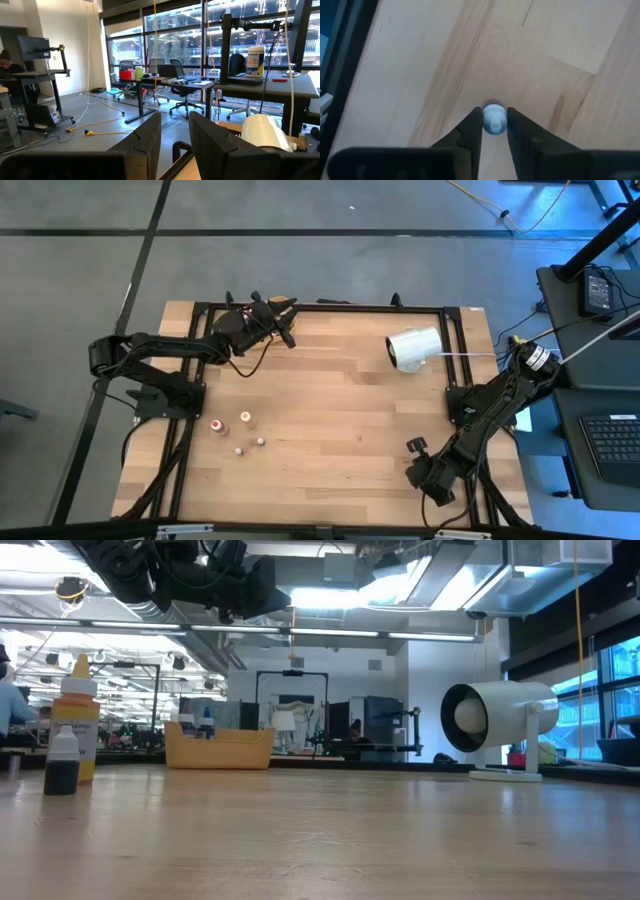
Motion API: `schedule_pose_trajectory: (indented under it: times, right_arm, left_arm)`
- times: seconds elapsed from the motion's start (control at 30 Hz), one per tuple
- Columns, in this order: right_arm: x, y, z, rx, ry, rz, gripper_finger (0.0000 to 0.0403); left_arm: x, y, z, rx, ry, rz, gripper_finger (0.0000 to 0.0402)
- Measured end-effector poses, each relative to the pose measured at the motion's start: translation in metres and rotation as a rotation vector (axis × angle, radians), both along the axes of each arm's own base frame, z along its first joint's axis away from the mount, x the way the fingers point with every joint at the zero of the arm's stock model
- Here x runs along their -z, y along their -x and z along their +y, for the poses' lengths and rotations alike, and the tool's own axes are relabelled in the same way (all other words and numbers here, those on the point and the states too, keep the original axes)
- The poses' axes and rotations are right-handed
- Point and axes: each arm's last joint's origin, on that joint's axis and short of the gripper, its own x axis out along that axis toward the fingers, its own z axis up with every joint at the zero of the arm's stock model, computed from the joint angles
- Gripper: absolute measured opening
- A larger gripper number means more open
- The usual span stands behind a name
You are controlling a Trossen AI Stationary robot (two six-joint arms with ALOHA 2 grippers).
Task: Pick & Place food coloring
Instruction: Put the right small pink food coloring bottle into the yellow bin
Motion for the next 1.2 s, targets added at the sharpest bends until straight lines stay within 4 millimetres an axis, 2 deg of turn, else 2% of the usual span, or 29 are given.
schedule_pose_trajectory:
  times: [0.17, 0.37, 0.53, 0.67, 0.83, 0.93, 1.03, 1.2]
  right_arm:
    - [0.000, -0.001, -0.001, 0.025, 0.025, -0.033, 0.0064]
    - [-0.009, -0.018, -0.020, 0.246, 0.198, -0.134, 0.0066]
    - [-0.028, -0.046, -0.049, 0.336, 0.377, -0.182, 0.0065]
    - [-0.049, -0.078, -0.073, 0.299, 0.425, -0.217, 0.0070]
    - [-0.074, -0.117, -0.118, 0.240, 0.451, -0.252, 0.0069]
    - [-0.088, -0.138, -0.153, 0.220, 0.366, -0.292, 0.0069]
    - [-0.100, -0.151, -0.191, 0.227, 0.291, -0.351, 0.0071]
    - [-0.122, -0.168, -0.246, 0.294, 0.266, -0.432, 0.0071]
  left_arm:
    - [0.000, 0.000, 0.000, 0.000, 0.000, -0.001, 0.0093]
    - [-0.001, 0.000, 0.000, 0.001, -0.002, -0.005, 0.0096]
    - [0.000, 0.000, 0.000, 0.001, -0.002, -0.005, 0.0097]
    - [-0.001, 0.000, 0.000, 0.001, -0.002, -0.005, 0.0094]
    - [-0.001, 0.000, 0.000, 0.001, -0.001, -0.005, 0.0095]
    - [0.001, 0.000, 0.000, 0.003, 0.006, 0.013, 0.0097]
    - [0.002, -0.001, 0.000, 0.003, 0.008, 0.017, 0.0097]
    - [0.002, -0.001, 0.000, 0.003, 0.008, 0.017, 0.0094]
